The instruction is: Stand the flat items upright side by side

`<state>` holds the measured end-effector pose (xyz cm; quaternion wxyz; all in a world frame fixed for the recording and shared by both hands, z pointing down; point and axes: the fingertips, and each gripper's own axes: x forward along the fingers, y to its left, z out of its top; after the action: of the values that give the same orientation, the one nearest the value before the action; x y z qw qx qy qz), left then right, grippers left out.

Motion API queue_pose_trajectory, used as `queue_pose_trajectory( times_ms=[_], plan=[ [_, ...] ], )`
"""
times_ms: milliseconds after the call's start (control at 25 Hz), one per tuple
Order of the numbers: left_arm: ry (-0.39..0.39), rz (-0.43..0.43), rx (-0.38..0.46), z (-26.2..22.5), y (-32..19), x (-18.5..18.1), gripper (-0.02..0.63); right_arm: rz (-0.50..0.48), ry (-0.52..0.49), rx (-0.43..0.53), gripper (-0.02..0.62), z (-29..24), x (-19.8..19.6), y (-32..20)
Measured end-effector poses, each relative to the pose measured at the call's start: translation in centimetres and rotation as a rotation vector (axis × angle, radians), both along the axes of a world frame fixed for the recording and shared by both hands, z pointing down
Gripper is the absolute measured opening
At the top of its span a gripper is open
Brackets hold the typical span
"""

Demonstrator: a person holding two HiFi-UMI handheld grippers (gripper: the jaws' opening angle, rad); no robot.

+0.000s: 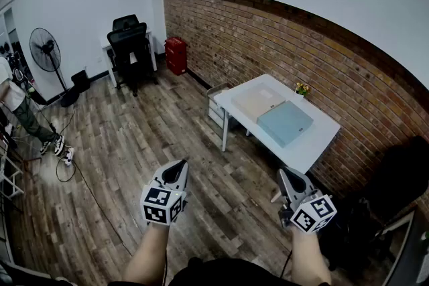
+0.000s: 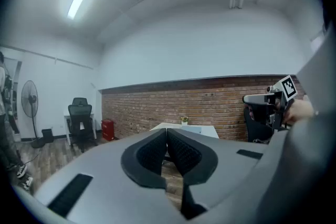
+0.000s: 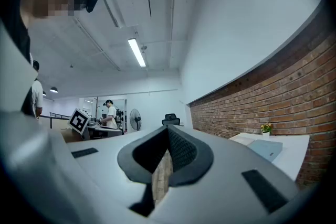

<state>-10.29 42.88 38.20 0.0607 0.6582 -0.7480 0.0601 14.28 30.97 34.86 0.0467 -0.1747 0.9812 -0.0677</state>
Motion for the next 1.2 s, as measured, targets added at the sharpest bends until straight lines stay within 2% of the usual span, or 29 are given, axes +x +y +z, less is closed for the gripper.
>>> queue_pose_trajectory(
  times_ms=[920, 960, 1040, 1200],
  plan=[
    [0.002, 0.020, 0.008, 0.26, -0.89, 0.39, 0.024, -0.030, 0.010, 0.043, 0.015, -0.17, -0.47, 0.07],
    [0.002, 0.021, 0.004, 0.25, -0.89, 0.31, 0.034, -0.035, 0.008, 0.041, 0.028, -0.26, -0.61, 0.12],
    [0.004, 0.026, -0.006, 0.28, -0.88, 0.15, 0.105, -0.038, 0.010, 0.038, 0.061, -0.43, -0.87, 0.19],
    [0.017, 0.036, -0.016, 0.56, -0.97, 0.32, 0.188, -0.039, 0.013, 0.030, 0.131, -0.42, -0.87, 0.09]
  ],
)
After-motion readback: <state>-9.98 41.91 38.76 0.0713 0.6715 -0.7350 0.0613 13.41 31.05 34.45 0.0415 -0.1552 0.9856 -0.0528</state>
